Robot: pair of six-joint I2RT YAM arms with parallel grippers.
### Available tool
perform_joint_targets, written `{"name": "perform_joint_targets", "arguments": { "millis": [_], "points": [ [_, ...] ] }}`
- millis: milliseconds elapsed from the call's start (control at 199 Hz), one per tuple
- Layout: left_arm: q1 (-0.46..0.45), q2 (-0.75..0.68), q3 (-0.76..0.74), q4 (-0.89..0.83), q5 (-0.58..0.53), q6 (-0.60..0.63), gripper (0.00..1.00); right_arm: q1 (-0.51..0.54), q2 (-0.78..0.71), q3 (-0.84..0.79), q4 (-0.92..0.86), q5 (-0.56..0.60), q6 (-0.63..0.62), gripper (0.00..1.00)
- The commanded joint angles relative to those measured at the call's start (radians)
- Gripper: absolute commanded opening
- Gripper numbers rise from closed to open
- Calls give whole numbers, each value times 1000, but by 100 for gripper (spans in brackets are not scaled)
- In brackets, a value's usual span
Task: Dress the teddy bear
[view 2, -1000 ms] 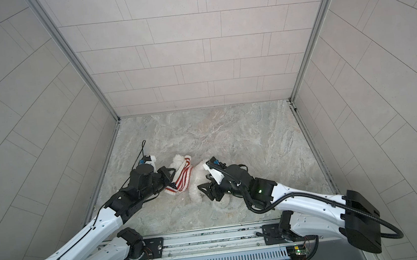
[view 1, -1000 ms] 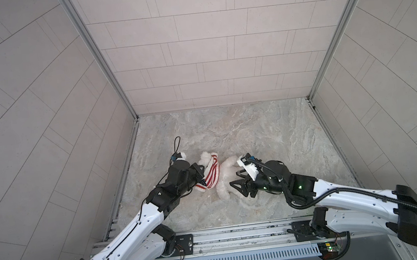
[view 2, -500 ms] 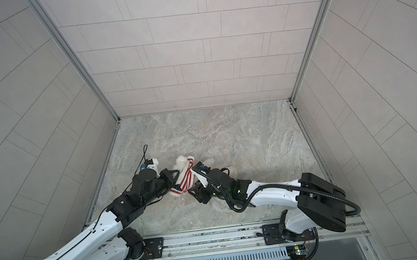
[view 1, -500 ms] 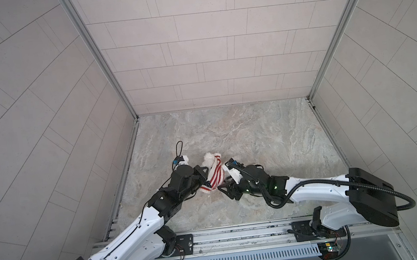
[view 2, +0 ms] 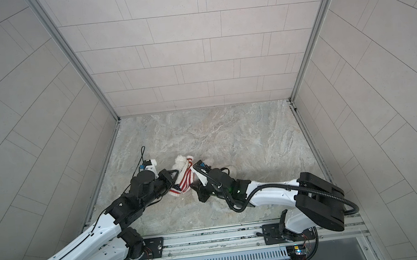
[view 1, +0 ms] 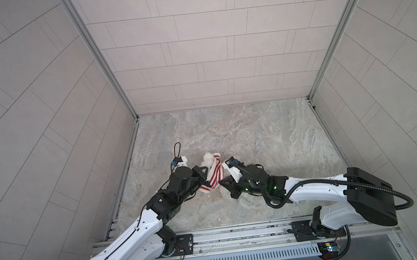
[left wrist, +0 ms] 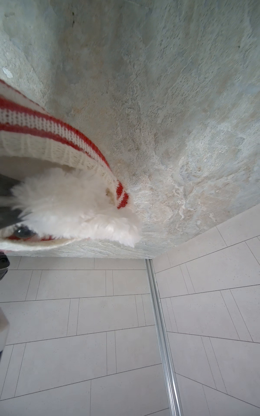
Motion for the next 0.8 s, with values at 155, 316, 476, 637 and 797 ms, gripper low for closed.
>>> {"name": "perform_joint_targets", "arguments": {
  "millis": [155,316,476,637,797],
  "points": [
    [-5,-33,-38,69,-19,-13,0,-5,-77,-120,-36,89,17,0],
    [5,-38,-50,81,-19,-13,0,-15,-106,-171,-78,113,28,0],
    [23,-34,-73,109,3,-22,0,-20,-147,-226,-92,140,50,0],
    [51,-61,-102,121,16,-42,0,-30,-184,-259,-149,171,73,0],
    [74,-92,-119,120,27,-62,0,-54,-186,-277,-216,181,79,0]
  ]
}}
